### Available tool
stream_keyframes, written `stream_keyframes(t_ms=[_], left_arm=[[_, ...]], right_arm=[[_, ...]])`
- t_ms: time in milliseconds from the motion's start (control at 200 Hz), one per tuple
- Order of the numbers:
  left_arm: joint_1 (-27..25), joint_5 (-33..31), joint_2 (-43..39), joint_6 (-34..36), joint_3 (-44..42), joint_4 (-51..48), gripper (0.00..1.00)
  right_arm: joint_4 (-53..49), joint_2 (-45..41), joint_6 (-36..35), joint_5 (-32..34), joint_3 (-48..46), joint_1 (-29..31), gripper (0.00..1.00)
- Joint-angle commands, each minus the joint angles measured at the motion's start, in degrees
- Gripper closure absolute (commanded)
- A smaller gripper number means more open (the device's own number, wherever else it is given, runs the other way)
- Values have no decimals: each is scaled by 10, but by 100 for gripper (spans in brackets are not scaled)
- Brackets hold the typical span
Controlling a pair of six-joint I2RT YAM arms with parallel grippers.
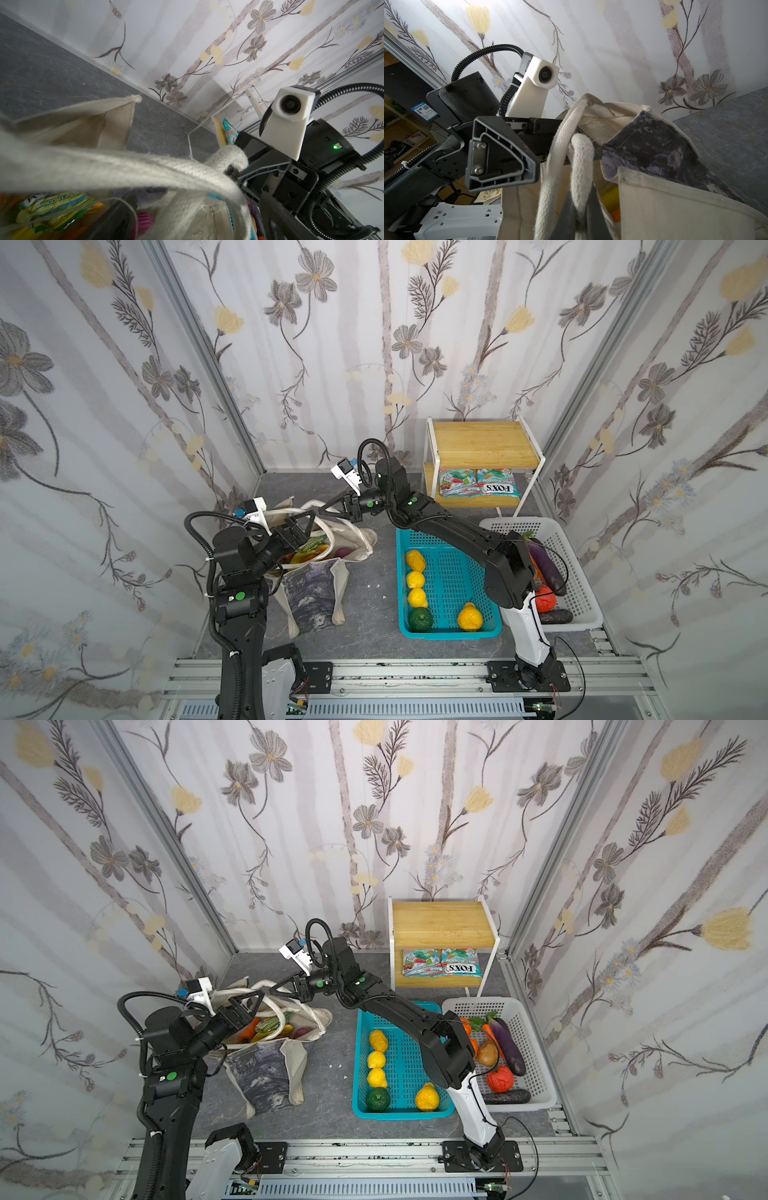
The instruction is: Place the food into the grocery bag and tie it
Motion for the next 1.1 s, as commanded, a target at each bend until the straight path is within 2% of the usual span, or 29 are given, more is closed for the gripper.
stream_keyframes(t_ms=[0,105,255,455,570,620,640,694,754,864,934,964,994,1024,1034,1094], left_arm=[[1,20,-10,-23,-8,5,7],[2,23,-28,-35,-19,5,2],[6,26,-53,-45,-28,5,2],[8,22,-64,-53,-40,2,13],[8,31,-71,-45,-45,2,26],[8,29,-72,-40,-48,2,52],[8,27,-72,-40,-49,2,59],[8,23,-70,-38,-52,2,62],[8,22,-66,-34,-46,2,70],[8,26,-58,-29,-30,2,71],[8,13,-50,-16,-18,2,90],[8,4,-46,-13,-11,3,88],[8,0,-41,-7,-3,4,78],[8,-4,-35,-2,5,5,54],[8,-7,-32,-1,7,5,50],[8,-12,-19,11,17,8,52]], right_arm=[[11,3,0,-7,3,0,92],[7,3,-2,-5,2,0,92],[2,1,-5,-6,2,-1,92],[-3,-3,-9,-2,-1,0,93],[-3,-4,-9,2,-2,0,93],[-4,-5,-10,4,-2,0,93],[-3,-4,-10,4,-2,0,93],[0,-5,-8,4,-1,0,93],[2,-5,-6,4,-1,-1,93],[-1,-9,-6,4,-1,1,93],[-14,-14,-19,5,-1,5,93],[-23,-15,-27,6,-1,8,93],[-35,-18,-37,6,-1,12,93],[-47,-20,-46,4,-1,15,93],[-51,-21,-49,4,-1,16,93],[-63,-24,-55,0,-4,20,93]])
